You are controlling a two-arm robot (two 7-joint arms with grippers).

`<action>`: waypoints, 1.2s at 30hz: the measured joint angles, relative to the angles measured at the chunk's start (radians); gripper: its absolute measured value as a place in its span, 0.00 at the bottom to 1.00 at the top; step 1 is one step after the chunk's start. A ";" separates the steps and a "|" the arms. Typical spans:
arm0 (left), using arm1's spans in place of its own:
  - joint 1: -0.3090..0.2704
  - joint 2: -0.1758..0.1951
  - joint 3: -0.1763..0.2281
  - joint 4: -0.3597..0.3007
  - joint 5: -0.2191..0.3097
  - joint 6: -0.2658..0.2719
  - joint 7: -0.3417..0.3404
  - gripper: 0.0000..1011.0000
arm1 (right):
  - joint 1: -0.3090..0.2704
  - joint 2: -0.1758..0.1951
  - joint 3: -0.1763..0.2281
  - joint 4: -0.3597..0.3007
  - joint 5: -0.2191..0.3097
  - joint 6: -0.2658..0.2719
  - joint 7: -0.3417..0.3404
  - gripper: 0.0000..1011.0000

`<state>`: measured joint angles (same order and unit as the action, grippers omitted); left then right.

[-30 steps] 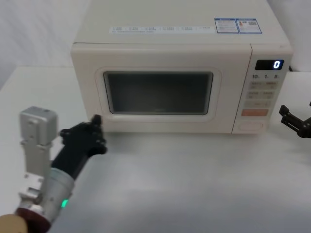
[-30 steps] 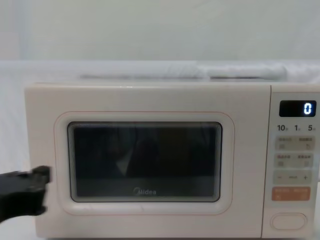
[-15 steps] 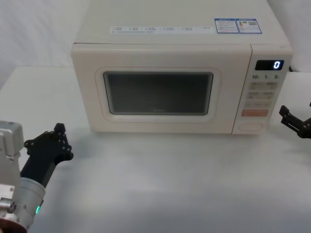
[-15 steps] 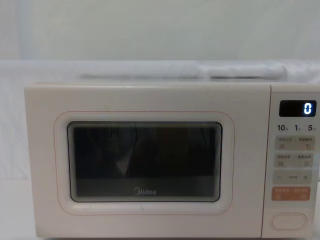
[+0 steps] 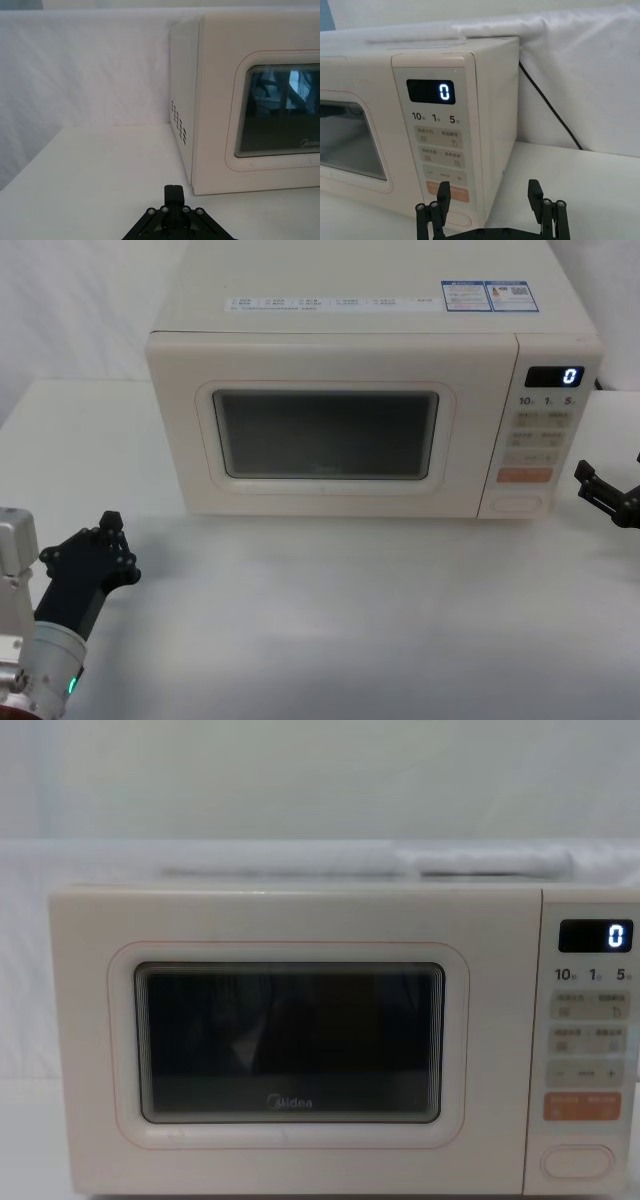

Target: Press the button to open the microwave door with one hand; close the microwave door with the other hand.

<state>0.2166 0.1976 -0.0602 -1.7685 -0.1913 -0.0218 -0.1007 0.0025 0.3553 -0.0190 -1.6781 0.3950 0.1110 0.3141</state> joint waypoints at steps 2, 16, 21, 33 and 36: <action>0.003 -0.007 -0.003 0.000 0.006 0.001 0.001 0.00 | 0.000 0.000 0.000 0.000 0.000 0.000 0.000 0.99; 0.003 -0.006 -0.003 0.000 0.006 0.003 0.002 0.00 | 0.000 0.000 0.000 0.000 0.000 0.000 0.000 0.99; 0.002 -0.004 -0.002 0.000 0.004 0.003 0.002 0.00 | 0.000 0.000 0.000 0.000 0.000 0.000 0.000 0.99; 0.002 -0.003 -0.001 0.000 0.003 0.003 0.001 0.11 | 0.000 0.000 0.000 0.000 0.000 0.000 0.000 0.99; 0.002 -0.003 -0.001 0.000 0.003 0.003 0.002 0.20 | 0.000 0.000 0.000 0.000 0.000 0.000 0.000 0.99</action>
<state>0.2183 0.1948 -0.0617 -1.7683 -0.1885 -0.0188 -0.0992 0.0026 0.3553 -0.0190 -1.6781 0.3950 0.1109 0.3141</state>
